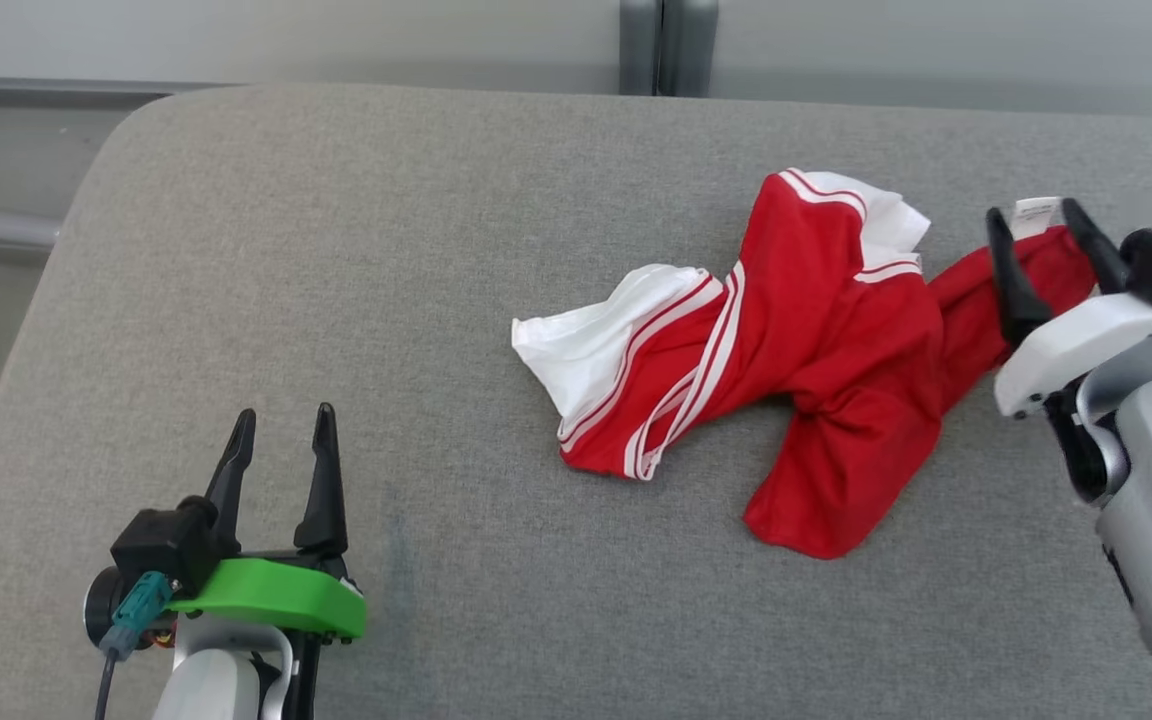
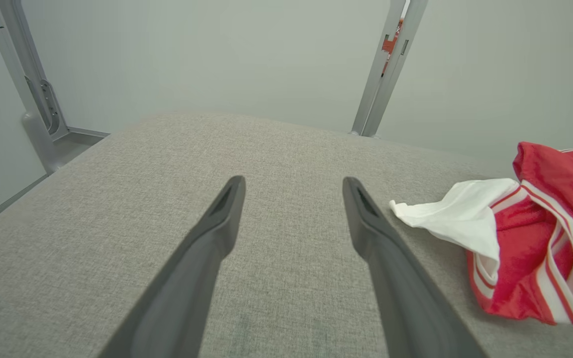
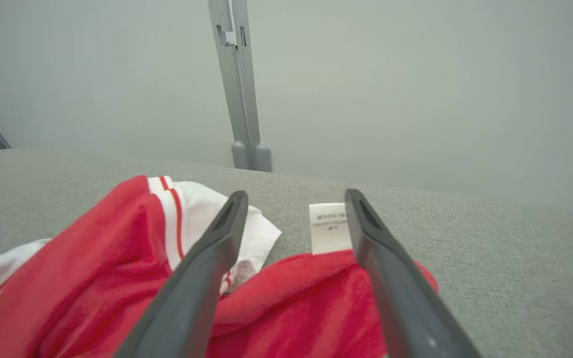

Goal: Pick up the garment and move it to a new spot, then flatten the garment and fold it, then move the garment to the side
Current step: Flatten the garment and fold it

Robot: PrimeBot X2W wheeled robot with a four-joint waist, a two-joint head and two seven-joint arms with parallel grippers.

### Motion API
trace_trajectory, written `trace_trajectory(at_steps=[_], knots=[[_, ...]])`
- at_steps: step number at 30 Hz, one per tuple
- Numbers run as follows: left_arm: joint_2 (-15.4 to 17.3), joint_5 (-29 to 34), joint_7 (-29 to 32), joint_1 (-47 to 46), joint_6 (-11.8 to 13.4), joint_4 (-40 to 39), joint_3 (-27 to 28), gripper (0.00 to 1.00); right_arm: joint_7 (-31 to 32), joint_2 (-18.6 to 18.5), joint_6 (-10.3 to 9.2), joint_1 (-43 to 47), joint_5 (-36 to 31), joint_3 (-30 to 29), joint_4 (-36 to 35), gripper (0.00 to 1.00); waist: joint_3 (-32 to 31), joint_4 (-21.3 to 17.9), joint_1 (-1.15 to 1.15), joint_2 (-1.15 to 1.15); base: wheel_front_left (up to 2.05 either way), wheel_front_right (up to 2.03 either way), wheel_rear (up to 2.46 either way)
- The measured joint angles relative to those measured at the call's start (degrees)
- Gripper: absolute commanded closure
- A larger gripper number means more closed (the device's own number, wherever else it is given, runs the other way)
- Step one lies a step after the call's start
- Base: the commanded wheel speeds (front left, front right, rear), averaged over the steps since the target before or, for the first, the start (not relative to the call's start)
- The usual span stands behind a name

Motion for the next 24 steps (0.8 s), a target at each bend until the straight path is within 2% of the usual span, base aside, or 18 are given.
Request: trace_trajectory(at_steps=[7, 11, 18, 24], knots=[[-0.04, 0.09, -0.01, 1.72, 0.24, -0.40, 0.42, 0.00, -0.77, 3.98, -0.01, 11.09, 0.76, -1.63, -11.90, 0.00, -3.60, -3.45, 0.00, 0.00, 0.00, 0.00, 0.00], [-0.03, 0.08, -0.01, 3.14, 0.27, -0.40, 0.55, 0.00, -0.80, 6.38, 0.00, 19.01, 1.88, -3.02, -16.39, 0.00, -5.64, -5.03, 0.00, 0.00, 0.00, 0.00, 0.00], [-0.03, 0.59, -0.01, 4.75, 0.31, -0.51, 0.91, 0.00, -0.67, 10.20, -0.01, 28.12, 2.34, -5.73, -21.07, 0.00, -8.09, -7.42, 0.00, 0.00, 0.00, 0.00, 0.00], [0.04, 1.43, -0.01, 4.80, 0.25, -0.58, 0.55, 0.00, 0.38, 11.67, -0.01, 29.75, 1.46, -5.98, -22.30, 0.00, -8.74, -8.39, 0.00, 0.00, 0.00, 0.00, 0.00]])
